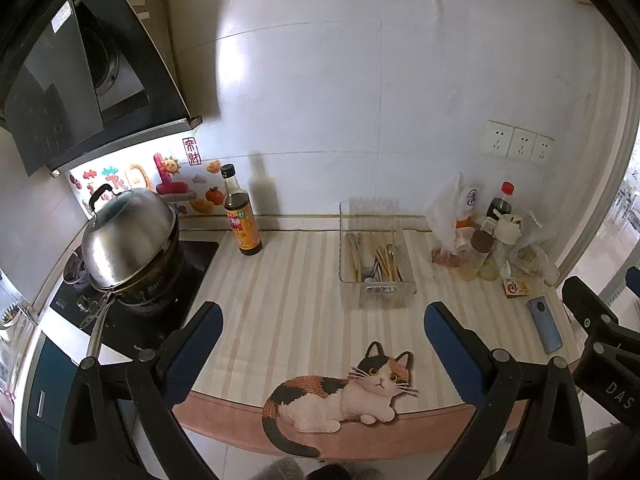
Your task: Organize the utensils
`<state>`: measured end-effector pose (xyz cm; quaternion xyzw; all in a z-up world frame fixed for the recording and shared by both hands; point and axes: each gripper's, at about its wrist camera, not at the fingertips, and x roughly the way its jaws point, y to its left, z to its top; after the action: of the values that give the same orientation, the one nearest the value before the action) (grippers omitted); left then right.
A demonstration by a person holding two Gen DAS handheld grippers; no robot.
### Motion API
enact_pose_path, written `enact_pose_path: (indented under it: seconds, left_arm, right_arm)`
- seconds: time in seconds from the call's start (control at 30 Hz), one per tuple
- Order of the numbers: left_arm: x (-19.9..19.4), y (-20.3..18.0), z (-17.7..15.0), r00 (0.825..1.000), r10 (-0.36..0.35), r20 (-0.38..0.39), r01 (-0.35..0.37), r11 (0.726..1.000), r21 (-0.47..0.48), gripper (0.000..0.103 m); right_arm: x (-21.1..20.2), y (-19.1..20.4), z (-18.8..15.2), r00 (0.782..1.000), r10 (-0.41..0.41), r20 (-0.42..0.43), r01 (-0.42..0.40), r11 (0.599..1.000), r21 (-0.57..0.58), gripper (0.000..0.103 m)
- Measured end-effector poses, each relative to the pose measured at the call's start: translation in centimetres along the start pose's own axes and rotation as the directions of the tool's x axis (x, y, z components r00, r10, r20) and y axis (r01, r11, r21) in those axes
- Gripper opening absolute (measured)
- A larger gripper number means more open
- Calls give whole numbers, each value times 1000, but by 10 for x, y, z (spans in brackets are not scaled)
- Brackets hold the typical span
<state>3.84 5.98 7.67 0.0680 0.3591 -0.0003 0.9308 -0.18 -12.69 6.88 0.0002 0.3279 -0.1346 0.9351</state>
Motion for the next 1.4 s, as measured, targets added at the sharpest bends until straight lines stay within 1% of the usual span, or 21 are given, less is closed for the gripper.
enact_pose_path:
  seconds: [0.2, 0.5, 1.4]
  left_arm:
    - [3, 3, 2, 1000, -7, -7, 7, 1000, -18, 103]
    - [7, 5, 2, 1000, 8, -11, -8, 1000, -26, 103]
    - [12, -1, 8, 1000, 14, -4, -14, 1000, -10, 103]
  right_arm:
    - [5, 2, 3, 1000, 2, -2, -2, 1000, -9, 103]
    - [7, 3, 4, 1000, 8, -3, -8, 1000, -8, 103]
    - [19, 3, 6, 999, 22, -28, -23, 1000, -15, 103]
